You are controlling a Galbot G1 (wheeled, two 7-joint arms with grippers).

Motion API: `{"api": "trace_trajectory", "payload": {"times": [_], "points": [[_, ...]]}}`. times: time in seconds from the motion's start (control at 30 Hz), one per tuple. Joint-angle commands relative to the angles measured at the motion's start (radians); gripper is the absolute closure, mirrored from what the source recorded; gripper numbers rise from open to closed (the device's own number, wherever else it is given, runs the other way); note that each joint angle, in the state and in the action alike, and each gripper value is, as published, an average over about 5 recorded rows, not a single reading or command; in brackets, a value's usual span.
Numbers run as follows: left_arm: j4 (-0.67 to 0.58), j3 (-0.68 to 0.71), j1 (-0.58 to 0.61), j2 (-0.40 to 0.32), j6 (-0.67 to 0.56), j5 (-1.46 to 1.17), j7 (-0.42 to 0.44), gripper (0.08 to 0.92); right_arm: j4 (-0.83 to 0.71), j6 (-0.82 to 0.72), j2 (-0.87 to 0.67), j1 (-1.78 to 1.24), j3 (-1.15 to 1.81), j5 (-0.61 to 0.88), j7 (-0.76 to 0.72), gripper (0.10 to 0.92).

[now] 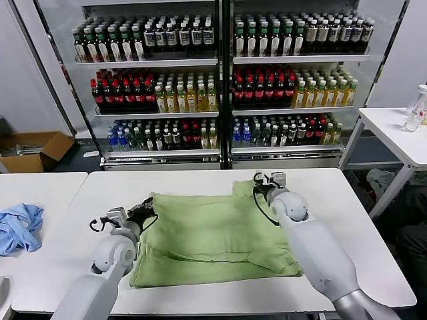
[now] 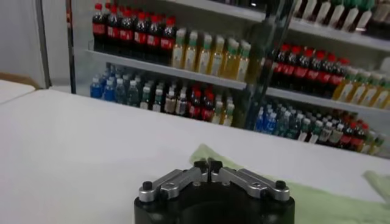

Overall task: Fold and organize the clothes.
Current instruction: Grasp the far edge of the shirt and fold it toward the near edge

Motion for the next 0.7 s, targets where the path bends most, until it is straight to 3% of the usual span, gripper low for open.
{"api": "trace_trajectory", "payload": {"times": [0.03, 0.7], "points": [[-0.122, -0.049, 0.081, 0.019, -0.012, -0.054, -0.001, 0.915, 0.253, 0.002, -0.07, -0.143, 0.078, 0.034, 0.01, 0.919], [-0.393, -0.138, 0.427, 0.03, -0.002, -0.068, -0.006, 0.915, 0.656, 0.003, -0.214, -0.635, 0.304, 0.035, 0.027, 0.919]]}}
